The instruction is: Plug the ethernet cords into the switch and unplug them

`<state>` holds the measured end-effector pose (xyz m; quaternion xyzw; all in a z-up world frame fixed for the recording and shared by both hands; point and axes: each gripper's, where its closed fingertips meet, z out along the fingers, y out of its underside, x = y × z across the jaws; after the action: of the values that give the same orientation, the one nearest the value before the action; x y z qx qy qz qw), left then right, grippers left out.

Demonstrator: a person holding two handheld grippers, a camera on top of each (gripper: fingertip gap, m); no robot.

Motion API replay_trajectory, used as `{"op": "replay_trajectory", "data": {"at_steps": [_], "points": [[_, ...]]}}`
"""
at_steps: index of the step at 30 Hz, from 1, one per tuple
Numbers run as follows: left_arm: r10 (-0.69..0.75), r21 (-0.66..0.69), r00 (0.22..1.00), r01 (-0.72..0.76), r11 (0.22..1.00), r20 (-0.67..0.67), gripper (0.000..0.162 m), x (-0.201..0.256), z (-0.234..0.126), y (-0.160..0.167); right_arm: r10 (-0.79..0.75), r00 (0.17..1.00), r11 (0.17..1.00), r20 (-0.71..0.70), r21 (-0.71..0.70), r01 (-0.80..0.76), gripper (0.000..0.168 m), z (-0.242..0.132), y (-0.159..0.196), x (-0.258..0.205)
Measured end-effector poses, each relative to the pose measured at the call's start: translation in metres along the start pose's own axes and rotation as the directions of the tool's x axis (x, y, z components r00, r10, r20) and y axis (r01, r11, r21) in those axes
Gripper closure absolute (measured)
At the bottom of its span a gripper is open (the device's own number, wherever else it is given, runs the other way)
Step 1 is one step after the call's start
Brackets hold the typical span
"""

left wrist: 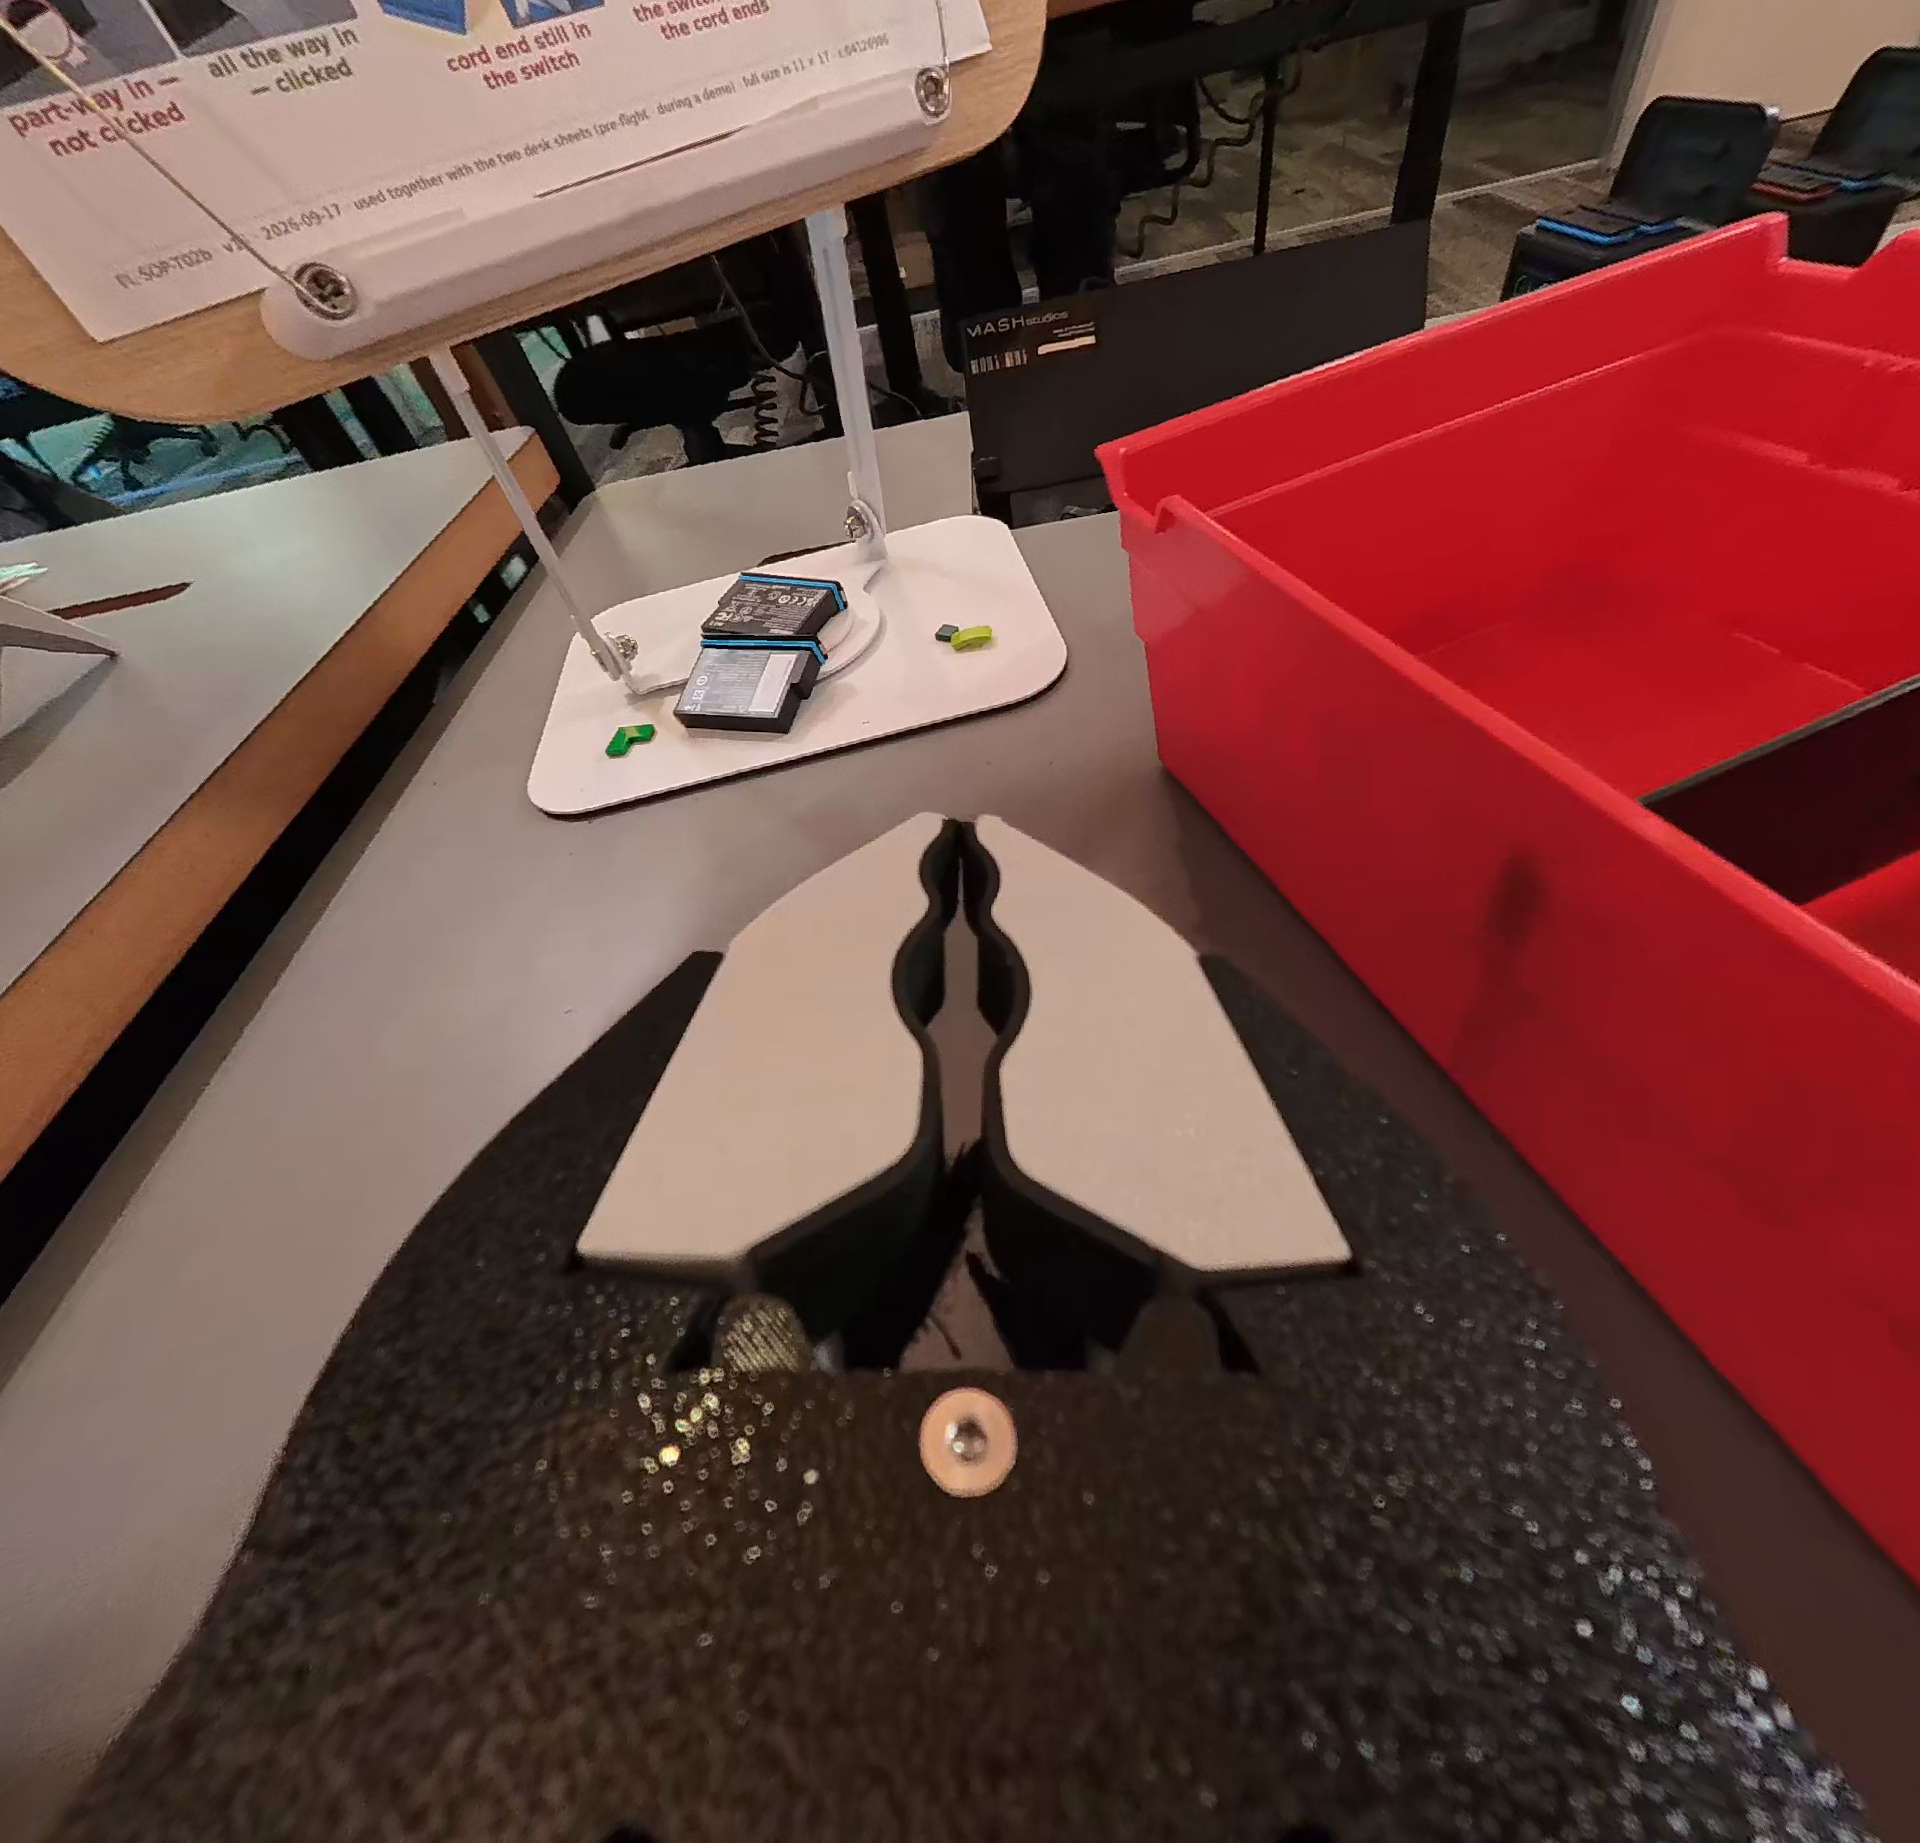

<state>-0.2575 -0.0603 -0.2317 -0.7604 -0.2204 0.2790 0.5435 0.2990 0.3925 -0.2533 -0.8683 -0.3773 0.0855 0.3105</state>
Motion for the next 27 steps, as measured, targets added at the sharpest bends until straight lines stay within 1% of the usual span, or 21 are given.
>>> {"op": "replay_trajectory", "data": {"at_steps": [2,7,10,17,19,21,22,23,24,25,27], "points": [[0.003,-0.004,1.000,-0.003,1.000,-0.008,0.162,0.003,0.001,0.000,-0.019,0.999,0.999,-0.032,0.033,0.020,0.163,0.002,-0.005,-0.013],[-0.008,0.005,1.000,0.008,1.000,-0.006,0.162,0.001,0.000,0.000,-0.017,0.999,0.994,-0.027,0.111,0.020,0.163,0.008,-0.021,-0.062],[-0.015,0.013,1.000,0.015,1.000,-0.011,0.162,0.001,0.000,-0.001,-0.060,0.997,0.991,-0.040,0.119,0.064,0.162,0.011,-0.030,-0.094],[0.008,0.006,1.000,-0.008,1.000,-0.020,0.162,0.004,0.002,0.000,-0.174,0.984,0.971,0.042,0.171,0.165,0.161,0.016,-0.047,-0.164],[0.007,0.010,1.000,-0.007,1.000,-0.023,0.162,0.005,0.002,0.000,-0.225,0.974,0.956,0.030,0.198,0.215,0.158,0.018,-0.051,-0.176],[0.009,0.010,1.000,-0.009,1.000,-0.024,0.162,0.005,0.001,0.000,-0.238,0.971,0.944,-0.018,0.229,0.236,0.152,0.011,-0.058,-0.174],[0.008,0.014,1.000,-0.007,1.000,-0.025,0.162,0.005,0.001,-0.001,-0.221,0.974,0.936,-0.048,0.270,0.225,0.150,0.002,-0.064,-0.170],[0.004,0.022,1.000,-0.004,1.000,-0.028,0.162,0.006,0.000,-0.002,-0.200,0.979,0.920,-0.046,0.334,0.204,0.147,-0.011,-0.073,-0.170],[0.001,0.030,0.999,0.000,1.000,-0.033,0.162,0.007,0.000,-0.003,-0.185,0.983,0.898,0.007,0.408,0.167,0.145,-0.025,-0.084,-0.180],[0.002,0.036,0.999,-0.001,0.999,-0.039,0.162,0.009,0.001,-0.004,-0.180,0.980,0.871,0.090,0.478,0.116,0.144,-0.041,-0.096,-0.196],[0.021,0.034,0.999,-0.019,0.999,-0.043,0.162,0.014,0.002,-0.004,-0.265,0.930,0.811,0.257,0.580,0.071,0.143,-0.070,-0.121,-0.244]]}}
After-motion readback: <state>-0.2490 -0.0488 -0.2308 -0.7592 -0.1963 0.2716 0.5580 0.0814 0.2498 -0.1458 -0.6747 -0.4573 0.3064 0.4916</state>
